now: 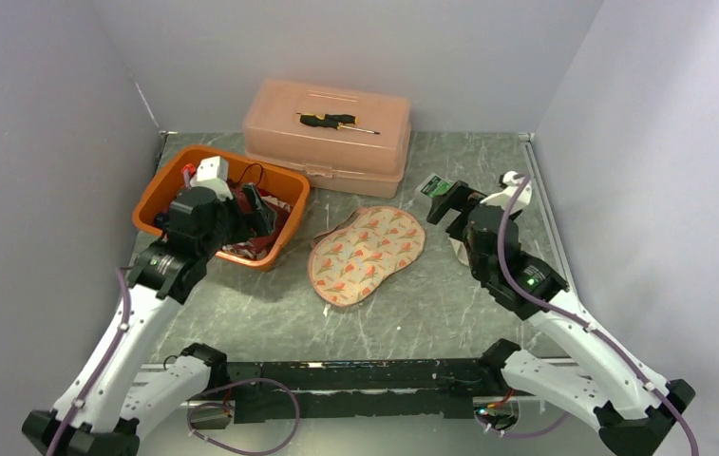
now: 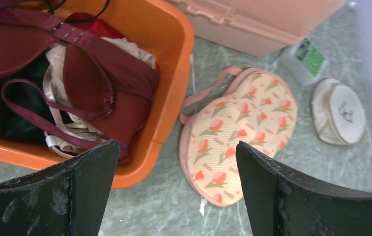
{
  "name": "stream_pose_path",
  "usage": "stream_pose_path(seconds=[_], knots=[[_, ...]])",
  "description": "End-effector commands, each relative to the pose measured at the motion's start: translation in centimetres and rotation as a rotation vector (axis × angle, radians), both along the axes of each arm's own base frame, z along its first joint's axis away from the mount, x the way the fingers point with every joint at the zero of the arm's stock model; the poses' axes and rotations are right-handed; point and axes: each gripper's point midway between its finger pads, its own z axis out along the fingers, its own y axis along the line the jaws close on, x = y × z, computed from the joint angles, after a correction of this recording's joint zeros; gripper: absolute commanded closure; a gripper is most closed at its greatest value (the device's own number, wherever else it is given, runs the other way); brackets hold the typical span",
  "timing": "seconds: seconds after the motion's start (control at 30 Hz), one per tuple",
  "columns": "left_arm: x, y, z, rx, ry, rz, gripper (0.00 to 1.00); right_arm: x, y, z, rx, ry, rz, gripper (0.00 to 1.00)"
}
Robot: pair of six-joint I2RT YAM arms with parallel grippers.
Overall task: Unzip the laundry bag and remove the bra
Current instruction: Reset both arms
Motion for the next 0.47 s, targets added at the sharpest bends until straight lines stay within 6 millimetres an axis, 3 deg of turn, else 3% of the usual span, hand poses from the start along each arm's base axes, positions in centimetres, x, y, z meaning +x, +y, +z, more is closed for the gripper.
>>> stream_pose_path(seconds=[0.0,0.13,0.2,0.43], knots=[[2.3,1.1,0.9,-0.010,-0.023,0.124,0.06,-1.7,-3.8,1.5,-0.051,0.004,-0.130,0.00],[3.2,0.3,0.9,-0.049,0.012,0.135,0.06,-2.6,-4.9,4.3,-0.028,-0.099,-0.123,0.00],[3.6,-0.3,0.6,-0.042,0.018,0.104,0.06,-2.9,-4.9,4.8,-0.008,-0.137,-0.109,0.00],[3.2,0.1,-1.0,-0.001,0.032,0.091,0.06,-2.9,-4.4,2.9,-0.008,-0.110,-0.082,0.00]])
